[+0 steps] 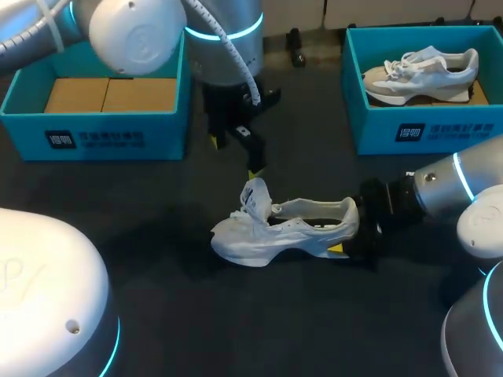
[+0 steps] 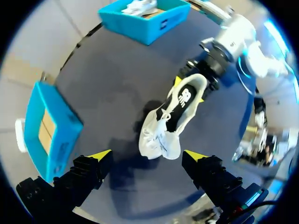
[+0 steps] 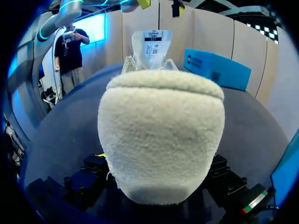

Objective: Take the shoe out of the shoebox, open the shoe tongue, remove and reinsert the insole, then place the shoe into the shoebox

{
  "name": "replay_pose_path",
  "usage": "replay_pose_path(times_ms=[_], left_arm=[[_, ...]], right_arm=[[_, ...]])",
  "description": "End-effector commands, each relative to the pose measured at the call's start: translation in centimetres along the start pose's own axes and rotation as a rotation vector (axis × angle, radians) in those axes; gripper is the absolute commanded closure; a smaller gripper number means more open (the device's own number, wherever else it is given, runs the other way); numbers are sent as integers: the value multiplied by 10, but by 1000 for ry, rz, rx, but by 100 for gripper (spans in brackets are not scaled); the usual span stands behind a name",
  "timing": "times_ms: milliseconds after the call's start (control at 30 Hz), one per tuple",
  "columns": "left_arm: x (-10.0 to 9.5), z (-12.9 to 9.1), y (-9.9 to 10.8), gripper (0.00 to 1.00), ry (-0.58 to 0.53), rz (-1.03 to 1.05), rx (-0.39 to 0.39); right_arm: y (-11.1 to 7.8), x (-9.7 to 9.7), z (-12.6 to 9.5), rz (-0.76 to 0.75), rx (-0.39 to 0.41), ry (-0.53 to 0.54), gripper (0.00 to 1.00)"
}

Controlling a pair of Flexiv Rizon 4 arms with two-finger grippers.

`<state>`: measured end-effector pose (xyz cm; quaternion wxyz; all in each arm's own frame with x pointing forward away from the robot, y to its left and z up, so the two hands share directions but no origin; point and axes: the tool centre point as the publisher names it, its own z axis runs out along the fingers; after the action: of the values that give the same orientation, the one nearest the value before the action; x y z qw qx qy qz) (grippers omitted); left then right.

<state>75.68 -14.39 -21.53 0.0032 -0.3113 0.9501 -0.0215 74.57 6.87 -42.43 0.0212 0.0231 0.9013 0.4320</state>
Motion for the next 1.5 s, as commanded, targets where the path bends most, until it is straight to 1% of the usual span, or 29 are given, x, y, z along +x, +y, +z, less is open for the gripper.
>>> replay_pose_path(times_ms=[33, 67, 100, 667, 733, 800, 833, 900, 1000, 1033, 1100, 1133, 1167, 1200, 1233, 1367, 1500], left_arm=[[-3, -10, -9, 0, 42, 398, 16], [-2, -14, -10, 0, 52, 417, 16], [-2, -16, -11, 0, 32, 402, 17], [-2, -16, -11, 0, 32, 402, 17], [-3, -17, -8, 0, 37, 411, 31], [-2, -16, -7, 0, 44, 396, 56], [-1, -13, -9, 0, 83, 401, 72], [4, -8, -12, 0, 73, 399, 71], [13, -1, -17, 0, 102, 436, 83], [15, 3, -19, 0, 107, 442, 70], [21, 10, -25, 0, 99, 462, 72], [24, 13, -27, 22, 104, 469, 71], [26, 15, -29, 54, 98, 478, 74], [28, 16, -32, 73, 93, 489, 76], [31, 18, -35, 100, 91, 492, 77], [39, 21, -45, 100, 106, 533, 90], [52, 31, -56, 100, 108, 579, 86]], right_arm=[[-1, 0, -1, -1, 0, -1, 100], [-1, 0, -1, -1, 0, -1, 100], [-1, 0, -1, -1, 0, -1, 100], [-1, 0, -1, -1, 0, -1, 100], [-1, 0, -1, -1, 0, -1, 100], [-1, 0, -1, -1, 0, -1, 100], [-1, 0, -1, -1, 0, -1, 100], [-1, 0, -1, -1, 0, -1, 100], [-1, 0, -1, -1, 0, -1, 100], [-1, 0, -1, -1, 0, -1, 100], [-1, 0, -1, -1, 0, -1, 100], [-1, 0, -1, -1, 0, -1, 100], [-1, 0, -1, -1, 0, -1, 100], [-1, 0, -1, -1, 0, -1, 100], [-1, 0, -1, -1, 0, -1, 100], [-1, 0, -1, -1, 0, -1, 100], [-1, 0, -1, -1, 0, -1, 100]])
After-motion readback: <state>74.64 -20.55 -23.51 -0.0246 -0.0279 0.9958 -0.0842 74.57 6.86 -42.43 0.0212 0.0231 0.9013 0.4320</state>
